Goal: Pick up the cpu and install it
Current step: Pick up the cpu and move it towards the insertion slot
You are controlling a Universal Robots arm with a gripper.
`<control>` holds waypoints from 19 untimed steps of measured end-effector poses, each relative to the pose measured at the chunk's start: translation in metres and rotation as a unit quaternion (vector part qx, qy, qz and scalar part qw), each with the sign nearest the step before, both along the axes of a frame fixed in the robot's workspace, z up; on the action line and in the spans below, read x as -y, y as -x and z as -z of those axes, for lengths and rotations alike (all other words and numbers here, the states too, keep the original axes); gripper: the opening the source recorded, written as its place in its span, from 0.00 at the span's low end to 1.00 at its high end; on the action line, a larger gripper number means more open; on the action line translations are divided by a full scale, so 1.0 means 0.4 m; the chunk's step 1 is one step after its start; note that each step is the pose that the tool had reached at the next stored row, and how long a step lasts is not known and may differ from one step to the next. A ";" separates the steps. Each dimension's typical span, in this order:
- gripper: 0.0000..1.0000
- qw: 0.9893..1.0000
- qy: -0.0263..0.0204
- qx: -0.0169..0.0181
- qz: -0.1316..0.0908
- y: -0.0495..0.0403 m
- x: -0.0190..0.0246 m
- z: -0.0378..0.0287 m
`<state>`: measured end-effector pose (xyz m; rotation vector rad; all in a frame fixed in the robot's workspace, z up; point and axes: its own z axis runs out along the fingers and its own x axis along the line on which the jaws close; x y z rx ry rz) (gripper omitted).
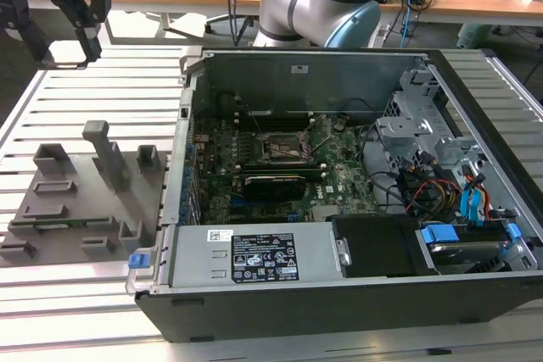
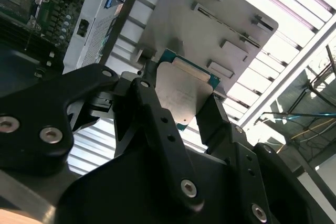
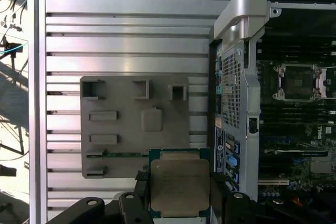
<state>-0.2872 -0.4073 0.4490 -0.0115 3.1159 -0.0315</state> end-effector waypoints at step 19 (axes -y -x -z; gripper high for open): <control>0.54 1.000 0.008 0.000 0.000 -0.182 -0.012 0.021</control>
